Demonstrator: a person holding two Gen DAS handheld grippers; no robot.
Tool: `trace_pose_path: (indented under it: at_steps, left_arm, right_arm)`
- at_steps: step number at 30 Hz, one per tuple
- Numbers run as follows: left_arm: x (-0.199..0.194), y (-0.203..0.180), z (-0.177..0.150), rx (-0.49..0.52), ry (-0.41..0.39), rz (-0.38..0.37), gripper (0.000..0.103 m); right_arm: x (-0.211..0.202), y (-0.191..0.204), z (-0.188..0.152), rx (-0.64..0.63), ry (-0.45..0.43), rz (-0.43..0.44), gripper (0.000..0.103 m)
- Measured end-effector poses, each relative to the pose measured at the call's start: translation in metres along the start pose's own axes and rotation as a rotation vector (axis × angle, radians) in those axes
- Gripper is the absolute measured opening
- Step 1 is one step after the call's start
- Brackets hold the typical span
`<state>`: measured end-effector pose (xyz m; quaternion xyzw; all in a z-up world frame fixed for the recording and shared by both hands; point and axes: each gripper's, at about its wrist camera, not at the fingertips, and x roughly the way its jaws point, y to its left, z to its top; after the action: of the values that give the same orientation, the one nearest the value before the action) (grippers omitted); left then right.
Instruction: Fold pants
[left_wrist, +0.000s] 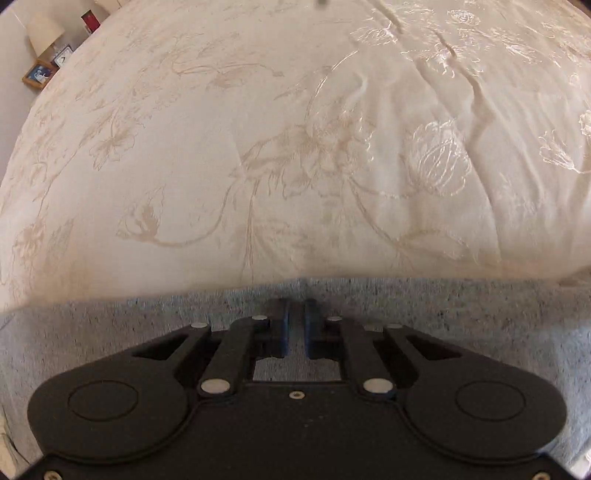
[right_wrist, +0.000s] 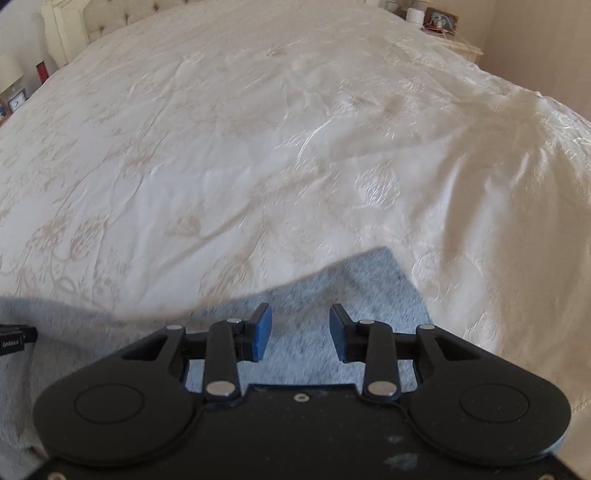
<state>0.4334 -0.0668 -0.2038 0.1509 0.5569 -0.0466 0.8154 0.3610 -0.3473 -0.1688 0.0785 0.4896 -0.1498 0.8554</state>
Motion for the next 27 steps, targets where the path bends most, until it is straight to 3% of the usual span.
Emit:
trace_pose_path:
  at_steps: [5, 7, 12, 13, 15, 16, 18, 22, 27]
  left_arm:
    - [-0.016, 0.008, -0.009, -0.039, -0.02, -0.041, 0.014]
    - [-0.024, 0.015, -0.012, -0.063, -0.027, -0.066, 0.02]
    - [-0.04, 0.032, -0.028, -0.075, -0.042, -0.083, 0.021]
    - [-0.042, 0.035, -0.029, -0.068, -0.049, -0.086, 0.021]
    - [-0.044, 0.04, -0.027, -0.055, -0.062, -0.091, 0.021]
    - [-0.047, 0.042, -0.027, -0.05, -0.072, -0.095, 0.021]
    - [-0.055, 0.043, -0.024, -0.046, -0.098, -0.105, 0.021]
    - [-0.056, 0.045, -0.015, -0.042, -0.132, -0.112, 0.021]
    - [-0.03, 0.034, -0.013, 0.003, -0.102, -0.058, 0.023]
  right_arm:
    - [0.031, -0.004, 0.028, 0.08, -0.024, -0.063, 0.036]
    - [0.05, -0.005, 0.033, 0.11, 0.018, -0.082, 0.036]
    - [0.094, -0.006, 0.026, 0.082, 0.162, -0.17, 0.036]
    - [0.094, -0.008, 0.022, 0.076, 0.161, -0.162, 0.033]
    - [0.093, -0.008, 0.02, 0.048, 0.162, -0.133, 0.006]
    - [0.093, -0.008, 0.021, 0.041, 0.171, -0.109, 0.001]
    - [0.085, -0.011, 0.026, 0.056, 0.146, -0.102, 0.001]
    - [0.068, -0.027, 0.048, 0.133, 0.004, -0.098, 0.0]
    - [0.092, -0.031, 0.056, 0.182, 0.013, -0.082, 0.001]
